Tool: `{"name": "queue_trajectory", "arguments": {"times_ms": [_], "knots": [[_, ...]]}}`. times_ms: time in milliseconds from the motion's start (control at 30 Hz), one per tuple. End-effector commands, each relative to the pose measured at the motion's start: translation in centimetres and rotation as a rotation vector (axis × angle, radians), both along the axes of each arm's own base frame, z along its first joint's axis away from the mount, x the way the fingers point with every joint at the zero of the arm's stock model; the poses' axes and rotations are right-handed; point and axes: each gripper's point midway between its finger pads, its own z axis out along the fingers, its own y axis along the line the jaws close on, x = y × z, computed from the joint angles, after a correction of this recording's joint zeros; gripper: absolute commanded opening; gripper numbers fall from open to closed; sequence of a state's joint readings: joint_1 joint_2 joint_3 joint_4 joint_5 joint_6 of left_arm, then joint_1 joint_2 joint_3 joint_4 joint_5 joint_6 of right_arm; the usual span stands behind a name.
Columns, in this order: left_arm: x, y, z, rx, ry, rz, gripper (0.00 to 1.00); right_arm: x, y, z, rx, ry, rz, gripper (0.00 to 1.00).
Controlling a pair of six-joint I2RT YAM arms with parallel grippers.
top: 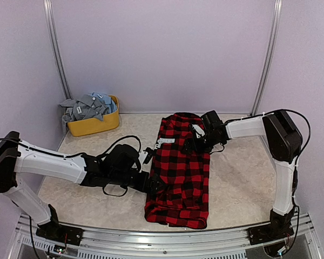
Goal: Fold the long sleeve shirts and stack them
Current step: Rotate the rectangle-folded shirt at the center of the board.
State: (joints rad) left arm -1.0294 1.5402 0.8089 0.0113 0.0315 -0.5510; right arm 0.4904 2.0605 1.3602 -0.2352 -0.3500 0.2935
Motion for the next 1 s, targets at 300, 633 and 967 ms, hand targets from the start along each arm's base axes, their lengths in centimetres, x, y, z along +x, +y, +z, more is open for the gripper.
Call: {"name": "queue_trajectory", "arguments": {"times_ms": [300,633,967], "knots": [[0.7,2.7,1.0,0.019,-0.021,0.079,0.99,6.1,-0.6,-1.6,-0.08,-0.063,-0.03,0.93],[-1.2,1.5,3.7,-0.068,-0.277,-0.173,0.95,-0.5,-2.4,7.8,-0.084,-0.325,-0.005,0.94],[-5.8,0.3,2.3,0.078,-0.611,-0.507,0.95,-17.4,-3.1,9.0,-0.048,-0.295,0.119,0.9]]}}
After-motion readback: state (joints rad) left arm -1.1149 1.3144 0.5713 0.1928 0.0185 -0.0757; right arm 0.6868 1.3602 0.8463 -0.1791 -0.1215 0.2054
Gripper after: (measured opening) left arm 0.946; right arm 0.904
